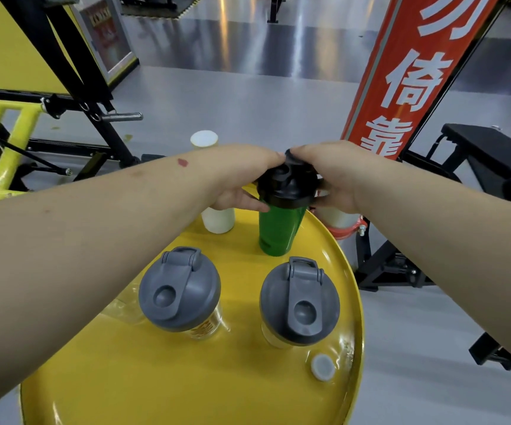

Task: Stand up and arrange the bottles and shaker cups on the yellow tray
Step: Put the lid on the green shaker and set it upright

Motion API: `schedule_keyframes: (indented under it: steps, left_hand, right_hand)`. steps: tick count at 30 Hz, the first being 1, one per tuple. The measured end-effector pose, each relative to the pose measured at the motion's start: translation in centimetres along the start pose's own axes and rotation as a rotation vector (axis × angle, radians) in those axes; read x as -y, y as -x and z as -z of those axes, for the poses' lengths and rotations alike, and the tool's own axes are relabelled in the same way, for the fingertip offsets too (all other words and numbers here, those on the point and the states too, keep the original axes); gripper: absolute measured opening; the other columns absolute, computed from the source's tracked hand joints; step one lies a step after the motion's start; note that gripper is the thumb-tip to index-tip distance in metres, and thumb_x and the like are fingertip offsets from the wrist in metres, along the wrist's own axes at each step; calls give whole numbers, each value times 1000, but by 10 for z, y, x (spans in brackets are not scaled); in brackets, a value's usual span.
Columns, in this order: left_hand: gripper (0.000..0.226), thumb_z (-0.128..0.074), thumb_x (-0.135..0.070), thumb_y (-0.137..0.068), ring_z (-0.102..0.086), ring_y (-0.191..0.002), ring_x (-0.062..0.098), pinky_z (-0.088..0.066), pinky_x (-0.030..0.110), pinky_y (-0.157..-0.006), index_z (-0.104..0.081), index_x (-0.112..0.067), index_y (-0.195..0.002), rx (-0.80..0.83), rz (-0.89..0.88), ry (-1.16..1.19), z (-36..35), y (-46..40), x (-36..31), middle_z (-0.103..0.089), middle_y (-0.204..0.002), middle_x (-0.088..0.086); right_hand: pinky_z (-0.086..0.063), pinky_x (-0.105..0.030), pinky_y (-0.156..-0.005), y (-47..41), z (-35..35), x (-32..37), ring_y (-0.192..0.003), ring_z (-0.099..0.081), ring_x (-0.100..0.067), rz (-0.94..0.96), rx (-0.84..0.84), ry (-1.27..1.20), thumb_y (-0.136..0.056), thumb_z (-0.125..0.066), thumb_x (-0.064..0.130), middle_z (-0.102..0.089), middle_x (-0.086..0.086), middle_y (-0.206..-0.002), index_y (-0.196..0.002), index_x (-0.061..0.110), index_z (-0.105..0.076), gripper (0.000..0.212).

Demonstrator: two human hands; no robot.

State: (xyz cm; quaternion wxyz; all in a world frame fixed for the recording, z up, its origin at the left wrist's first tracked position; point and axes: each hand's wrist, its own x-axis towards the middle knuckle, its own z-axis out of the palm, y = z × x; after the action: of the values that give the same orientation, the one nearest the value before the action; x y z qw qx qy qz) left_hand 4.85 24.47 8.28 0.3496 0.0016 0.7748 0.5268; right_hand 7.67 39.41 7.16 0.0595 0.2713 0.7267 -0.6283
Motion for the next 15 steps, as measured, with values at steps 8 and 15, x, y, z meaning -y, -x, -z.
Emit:
schedule_keyframes:
  steps: [8, 15]
  left_hand:
    - [28, -64, -31, -97, -60, -107, 19, -62, 46, -84, -63, -16, -120, -11, -5, 152, -7, -3, 1, -62, -110, 3]
    - [29, -64, -30, -98, -60, -113, 23, -59, 47, -90, -62, -13, -121, -17, 4, 188, -9, -2, 0, -63, -109, 6]
  right_hand:
    - [-59, -50, -87, 0, 10, -11, -95, -72, -30, 10, 47, 39, -95, -65, 40, -73, -10, -104, -111, 13, -65, 31]
    - [-61, -47, -82, 2, 9, -9, -98, -68, -24, 132, 38, 210, -101, -51, 41, -67, -3, -111, -133, 35, -52, 32]
